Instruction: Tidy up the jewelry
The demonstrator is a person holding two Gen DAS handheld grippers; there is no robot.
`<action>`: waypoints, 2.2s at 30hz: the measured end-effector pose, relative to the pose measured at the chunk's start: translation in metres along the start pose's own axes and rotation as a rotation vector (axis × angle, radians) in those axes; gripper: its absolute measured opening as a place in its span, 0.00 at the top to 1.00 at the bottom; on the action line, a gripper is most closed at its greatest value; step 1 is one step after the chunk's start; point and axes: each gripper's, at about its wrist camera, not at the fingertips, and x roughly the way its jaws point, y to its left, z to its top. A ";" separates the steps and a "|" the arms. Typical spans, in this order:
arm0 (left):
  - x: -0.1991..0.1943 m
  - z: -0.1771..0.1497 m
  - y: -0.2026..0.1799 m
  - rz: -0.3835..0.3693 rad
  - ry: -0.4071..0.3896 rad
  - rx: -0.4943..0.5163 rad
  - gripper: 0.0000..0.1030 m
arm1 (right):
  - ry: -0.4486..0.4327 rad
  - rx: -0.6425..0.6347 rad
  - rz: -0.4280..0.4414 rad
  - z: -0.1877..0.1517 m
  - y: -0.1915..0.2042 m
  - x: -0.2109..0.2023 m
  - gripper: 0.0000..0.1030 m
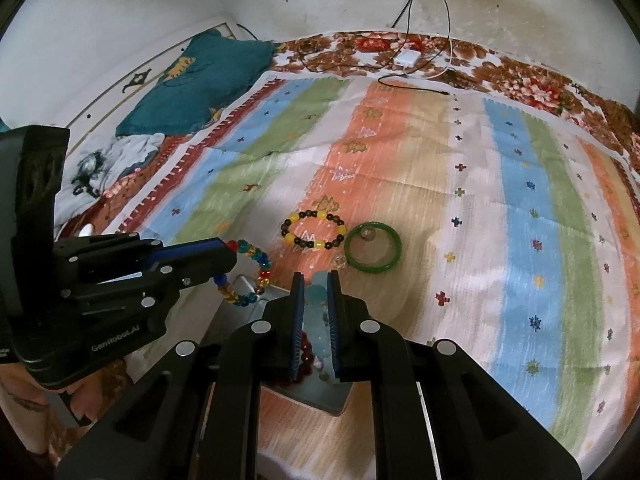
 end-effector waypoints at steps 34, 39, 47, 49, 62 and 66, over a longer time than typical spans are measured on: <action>0.034 0.010 0.045 0.059 0.096 -0.163 0.26 | 0.057 0.104 -0.029 0.001 -0.033 0.021 0.37; 0.047 0.016 0.055 0.082 0.123 -0.172 0.23 | 0.074 0.129 -0.032 0.005 -0.040 0.029 0.36; 0.062 0.021 0.070 0.079 0.159 -0.203 0.22 | 0.091 0.158 -0.031 0.011 -0.047 0.042 0.32; 0.064 0.023 0.073 0.073 0.160 -0.211 0.22 | 0.099 0.173 -0.021 0.013 -0.050 0.046 0.32; 0.090 0.031 0.082 0.062 0.201 -0.228 0.21 | 0.139 0.178 -0.070 0.015 -0.060 0.069 0.32; 0.096 0.034 0.083 0.068 0.207 -0.219 0.21 | 0.156 0.177 -0.075 0.015 -0.062 0.076 0.32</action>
